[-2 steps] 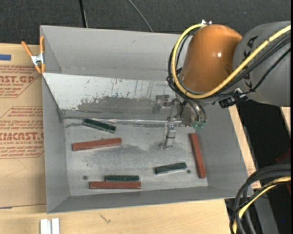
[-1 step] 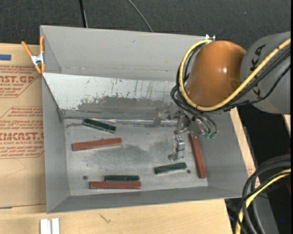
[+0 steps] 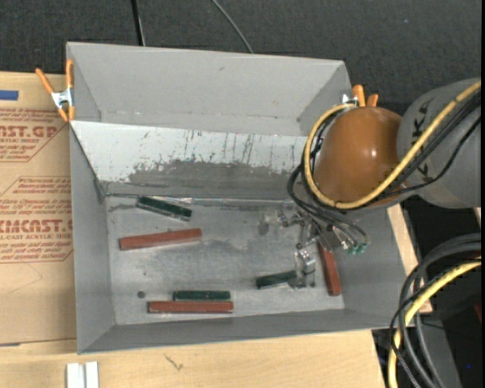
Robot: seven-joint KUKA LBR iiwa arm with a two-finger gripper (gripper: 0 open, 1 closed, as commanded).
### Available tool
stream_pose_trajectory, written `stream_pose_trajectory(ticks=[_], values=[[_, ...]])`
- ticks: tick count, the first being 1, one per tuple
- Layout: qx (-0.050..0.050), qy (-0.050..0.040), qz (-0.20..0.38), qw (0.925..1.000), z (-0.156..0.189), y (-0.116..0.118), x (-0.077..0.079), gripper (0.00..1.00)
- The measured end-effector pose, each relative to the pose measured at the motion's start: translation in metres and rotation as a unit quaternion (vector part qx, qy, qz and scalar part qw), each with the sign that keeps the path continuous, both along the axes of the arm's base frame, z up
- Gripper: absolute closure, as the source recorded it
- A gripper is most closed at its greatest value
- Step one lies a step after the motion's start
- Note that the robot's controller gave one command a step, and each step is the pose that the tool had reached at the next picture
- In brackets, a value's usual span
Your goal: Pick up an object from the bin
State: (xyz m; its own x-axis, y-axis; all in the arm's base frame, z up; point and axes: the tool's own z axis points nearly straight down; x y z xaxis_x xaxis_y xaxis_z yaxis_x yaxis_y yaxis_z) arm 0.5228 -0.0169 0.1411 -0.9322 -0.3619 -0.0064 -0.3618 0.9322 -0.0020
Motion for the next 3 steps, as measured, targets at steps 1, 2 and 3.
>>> stream_pose_trajectory(ticks=[1,2,3], values=[[0.000,0.0032,-0.003,1.0000,-0.061,-0.006,-0.002,1.00],[0.000,0.0032,-0.003,1.0000,-0.061,-0.006,-0.002,1.00],[0.000,0.0022,0.003,1.0000,0.054,0.016,0.011,1.00]])
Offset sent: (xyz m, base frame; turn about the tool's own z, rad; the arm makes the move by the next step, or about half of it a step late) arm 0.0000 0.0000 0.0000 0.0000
